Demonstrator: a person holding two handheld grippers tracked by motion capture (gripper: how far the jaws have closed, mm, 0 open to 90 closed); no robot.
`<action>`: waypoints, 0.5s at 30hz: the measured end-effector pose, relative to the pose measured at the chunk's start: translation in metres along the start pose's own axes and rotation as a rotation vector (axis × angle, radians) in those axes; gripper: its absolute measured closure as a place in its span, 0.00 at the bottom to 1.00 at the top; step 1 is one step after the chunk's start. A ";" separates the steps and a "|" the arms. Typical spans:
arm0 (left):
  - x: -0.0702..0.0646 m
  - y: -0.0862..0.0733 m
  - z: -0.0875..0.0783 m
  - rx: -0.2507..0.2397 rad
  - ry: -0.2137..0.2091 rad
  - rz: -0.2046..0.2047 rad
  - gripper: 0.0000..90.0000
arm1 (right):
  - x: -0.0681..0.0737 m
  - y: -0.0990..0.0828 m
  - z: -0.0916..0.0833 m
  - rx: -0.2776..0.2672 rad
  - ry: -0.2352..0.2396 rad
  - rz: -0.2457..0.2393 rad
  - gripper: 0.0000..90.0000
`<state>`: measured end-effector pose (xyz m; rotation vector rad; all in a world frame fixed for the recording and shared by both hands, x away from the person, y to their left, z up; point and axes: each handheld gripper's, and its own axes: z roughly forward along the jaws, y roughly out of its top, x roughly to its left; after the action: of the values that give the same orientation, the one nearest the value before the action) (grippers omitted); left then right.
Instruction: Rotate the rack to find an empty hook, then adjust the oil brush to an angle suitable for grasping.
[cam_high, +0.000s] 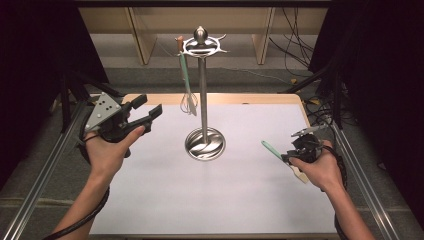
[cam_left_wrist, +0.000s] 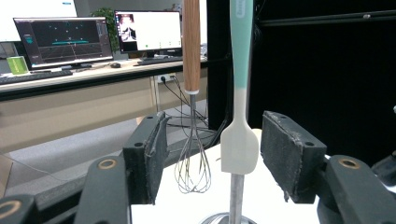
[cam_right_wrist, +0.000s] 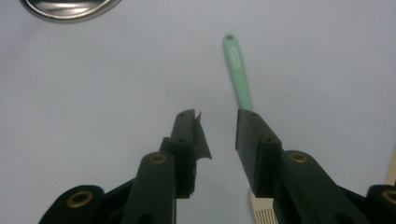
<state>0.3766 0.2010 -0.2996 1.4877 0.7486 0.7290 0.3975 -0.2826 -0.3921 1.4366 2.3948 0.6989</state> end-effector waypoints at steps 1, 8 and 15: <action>0.001 0.001 0.001 -0.009 -0.010 0.017 0.45 | 0.000 0.000 0.001 0.006 -0.001 0.006 0.76; -0.001 0.000 0.000 -0.002 -0.014 0.002 0.45 | -0.006 0.003 0.008 0.081 -0.018 -0.006 0.75; -0.002 0.001 0.001 -0.001 -0.022 -0.005 0.45 | -0.013 0.007 0.018 0.157 -0.027 -0.034 0.78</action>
<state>0.3762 0.1984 -0.2989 1.4901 0.7348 0.7085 0.4170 -0.2864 -0.4037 1.4501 2.4955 0.4898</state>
